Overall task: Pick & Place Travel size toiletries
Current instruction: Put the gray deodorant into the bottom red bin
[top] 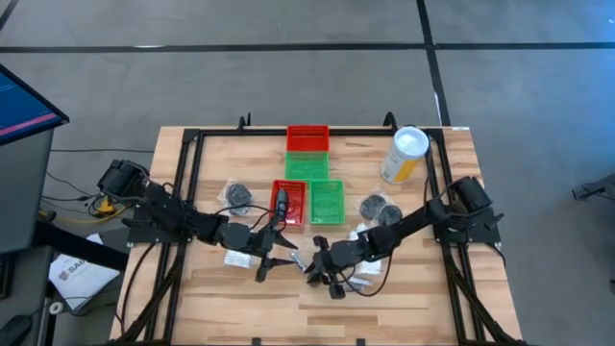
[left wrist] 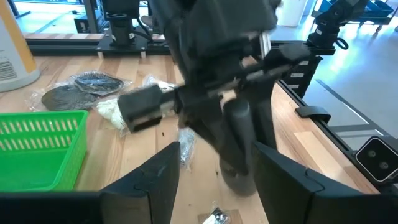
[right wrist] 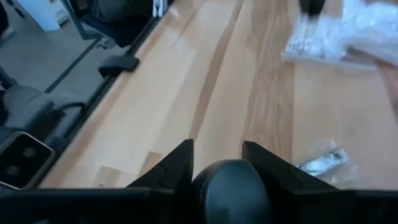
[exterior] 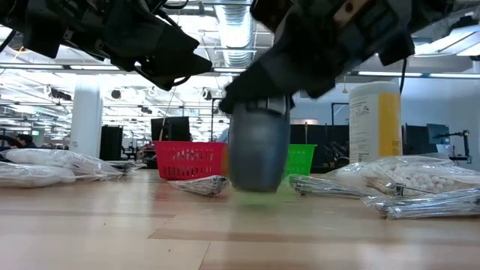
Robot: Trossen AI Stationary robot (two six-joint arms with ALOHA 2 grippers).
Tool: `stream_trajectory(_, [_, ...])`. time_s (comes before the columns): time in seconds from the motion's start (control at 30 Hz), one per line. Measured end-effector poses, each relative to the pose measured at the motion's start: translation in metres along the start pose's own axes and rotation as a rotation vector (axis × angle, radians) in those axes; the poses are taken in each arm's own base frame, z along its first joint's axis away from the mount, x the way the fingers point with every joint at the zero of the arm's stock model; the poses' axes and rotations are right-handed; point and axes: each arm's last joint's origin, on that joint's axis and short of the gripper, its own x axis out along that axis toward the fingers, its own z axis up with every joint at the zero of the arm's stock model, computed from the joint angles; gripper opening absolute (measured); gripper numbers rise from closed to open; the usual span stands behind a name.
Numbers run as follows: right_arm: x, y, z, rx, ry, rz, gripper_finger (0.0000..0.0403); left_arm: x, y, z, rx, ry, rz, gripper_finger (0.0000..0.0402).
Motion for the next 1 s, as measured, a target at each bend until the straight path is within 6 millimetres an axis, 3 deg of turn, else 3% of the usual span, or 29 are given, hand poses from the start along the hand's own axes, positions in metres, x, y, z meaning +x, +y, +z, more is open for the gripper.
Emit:
stream_trajectory(0.2, [-0.015,-0.001,0.014,-0.019,-0.013,-0.023,0.0107,0.0,0.0,0.0,0.0,0.0,0.0,0.0186])
stream_trajectory(0.63, [-0.067,-0.012,0.06,-0.067,-0.133,-0.074,0.0101,0.0,0.002,0.001,-0.009,-0.012,0.059,0.0186])
stream_trajectory(1.0, [-0.076,-0.038,0.07,-0.065,-0.19,-0.186,0.0101,0.003,0.027,0.011,-0.072,-0.105,0.158,0.0209])
